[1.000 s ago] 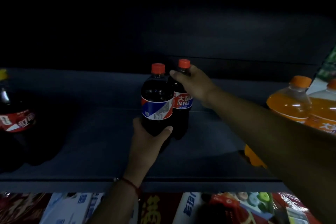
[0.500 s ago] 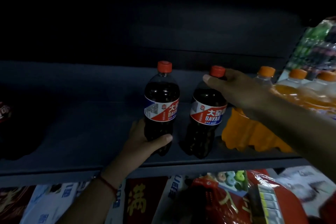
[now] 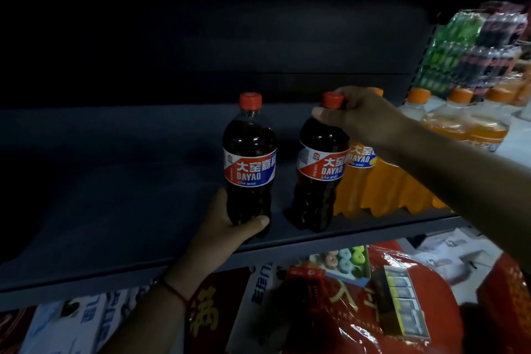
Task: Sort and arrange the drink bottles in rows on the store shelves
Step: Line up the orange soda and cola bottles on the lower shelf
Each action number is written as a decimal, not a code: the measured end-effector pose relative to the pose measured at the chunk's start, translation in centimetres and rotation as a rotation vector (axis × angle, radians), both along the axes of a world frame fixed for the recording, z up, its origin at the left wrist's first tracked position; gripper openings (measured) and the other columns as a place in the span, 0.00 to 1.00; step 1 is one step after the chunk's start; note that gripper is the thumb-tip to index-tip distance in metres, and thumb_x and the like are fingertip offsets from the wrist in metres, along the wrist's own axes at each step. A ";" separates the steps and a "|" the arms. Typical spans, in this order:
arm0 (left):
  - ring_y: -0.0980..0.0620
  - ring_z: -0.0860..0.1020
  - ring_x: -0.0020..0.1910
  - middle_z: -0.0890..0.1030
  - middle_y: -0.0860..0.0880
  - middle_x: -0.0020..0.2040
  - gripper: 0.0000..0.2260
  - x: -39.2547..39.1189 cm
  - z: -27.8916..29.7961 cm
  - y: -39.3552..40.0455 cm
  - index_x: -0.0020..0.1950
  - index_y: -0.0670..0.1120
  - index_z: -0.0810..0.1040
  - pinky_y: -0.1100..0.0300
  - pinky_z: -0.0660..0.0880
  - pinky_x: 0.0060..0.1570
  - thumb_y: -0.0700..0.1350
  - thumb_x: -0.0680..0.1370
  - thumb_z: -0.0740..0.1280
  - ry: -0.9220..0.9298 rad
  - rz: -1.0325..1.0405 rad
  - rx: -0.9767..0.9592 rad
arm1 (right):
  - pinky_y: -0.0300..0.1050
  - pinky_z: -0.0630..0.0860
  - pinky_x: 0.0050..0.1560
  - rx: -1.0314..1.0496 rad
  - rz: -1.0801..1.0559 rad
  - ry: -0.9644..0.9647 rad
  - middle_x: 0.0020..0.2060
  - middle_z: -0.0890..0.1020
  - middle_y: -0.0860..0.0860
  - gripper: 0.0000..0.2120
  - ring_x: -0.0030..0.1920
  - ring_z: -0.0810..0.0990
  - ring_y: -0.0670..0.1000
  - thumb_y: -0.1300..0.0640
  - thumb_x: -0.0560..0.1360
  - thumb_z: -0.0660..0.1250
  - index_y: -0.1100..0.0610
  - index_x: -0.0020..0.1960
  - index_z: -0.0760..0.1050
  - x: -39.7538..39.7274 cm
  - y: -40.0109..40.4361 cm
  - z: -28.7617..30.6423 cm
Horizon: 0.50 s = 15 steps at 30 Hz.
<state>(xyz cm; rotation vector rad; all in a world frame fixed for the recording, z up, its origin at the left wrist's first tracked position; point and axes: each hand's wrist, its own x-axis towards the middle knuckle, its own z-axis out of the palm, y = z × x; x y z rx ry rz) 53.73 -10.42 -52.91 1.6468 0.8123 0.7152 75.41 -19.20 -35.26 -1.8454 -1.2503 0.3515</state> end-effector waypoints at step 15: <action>0.68 0.75 0.55 0.77 0.64 0.57 0.27 3.1 -0.6 -0.2 0.60 0.67 0.69 0.69 0.70 0.49 0.46 0.71 0.78 -0.039 0.088 0.084 | 0.33 0.71 0.41 0.037 0.007 -0.181 0.46 0.74 0.45 0.16 0.42 0.73 0.41 0.52 0.77 0.68 0.52 0.63 0.70 0.4 2.7 0.0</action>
